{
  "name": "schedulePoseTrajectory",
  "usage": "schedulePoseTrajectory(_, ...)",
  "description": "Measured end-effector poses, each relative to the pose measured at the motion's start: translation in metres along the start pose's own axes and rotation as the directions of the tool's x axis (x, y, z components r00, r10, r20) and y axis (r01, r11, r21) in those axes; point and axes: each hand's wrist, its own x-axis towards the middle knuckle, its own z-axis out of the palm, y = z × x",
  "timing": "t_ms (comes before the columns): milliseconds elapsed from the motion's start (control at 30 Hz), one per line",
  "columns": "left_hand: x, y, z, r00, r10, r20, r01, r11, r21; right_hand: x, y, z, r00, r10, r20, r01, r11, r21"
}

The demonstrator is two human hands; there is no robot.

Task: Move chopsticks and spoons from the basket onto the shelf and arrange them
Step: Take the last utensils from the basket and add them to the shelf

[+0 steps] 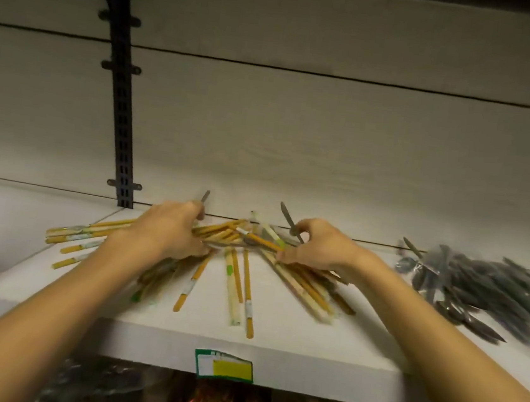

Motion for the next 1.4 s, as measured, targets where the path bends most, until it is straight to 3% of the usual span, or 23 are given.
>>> schedulePoseTrajectory(233,0.010,-0.012,0.014,0.985,0.157,0.069,-0.151,0.985,-0.085,0.011,0.001,0.010,0.996,-0.089,-0.024,0.089,0.996,0.016)
schedulePoseTrajectory(400,0.013,-0.024,0.027,0.982,0.191,-0.007,-0.187,0.951,-0.246,0.016,0.006,0.022,0.981,-0.164,-0.100,0.163,0.986,-0.021)
schedulePoseTrajectory(533,0.014,-0.023,0.031,0.971,0.239,-0.023,-0.239,0.957,-0.161,0.015,0.012,0.020,0.969,-0.201,-0.146,0.195,0.979,-0.059)
schedulePoseTrajectory(767,0.012,-0.020,0.032,0.893,0.361,-0.269,-0.377,0.926,-0.010,0.024,0.020,0.014,0.938,-0.108,-0.331,0.118,0.993,0.009)
schedulePoseTrajectory(967,0.006,-0.019,0.036,0.855,0.367,-0.365,-0.430,0.897,-0.105,0.022,0.024,0.011,0.969,0.048,-0.241,-0.066,0.996,-0.066)
schedulePoseTrajectory(1100,0.006,-0.021,0.036,0.830,0.324,-0.454,-0.419,0.900,-0.124,0.019,0.025,0.007,0.943,0.028,-0.331,-0.029,1.000,0.002)
schedulePoseTrajectory(1167,0.005,-0.021,0.037,0.828,0.323,-0.458,-0.413,0.904,-0.109,0.014,0.023,0.006,0.974,0.012,-0.224,-0.007,1.000,0.025)
schedulePoseTrajectory(1267,0.003,-0.019,0.037,0.814,0.321,-0.484,-0.416,0.904,-0.100,0.011,0.020,0.009,0.998,0.046,-0.040,-0.049,0.996,-0.077)
schedulePoseTrajectory(1400,-0.001,-0.019,0.035,0.774,0.303,-0.556,-0.416,0.905,-0.086,0.013,0.022,0.010,0.995,0.030,-0.094,-0.034,0.998,-0.048)
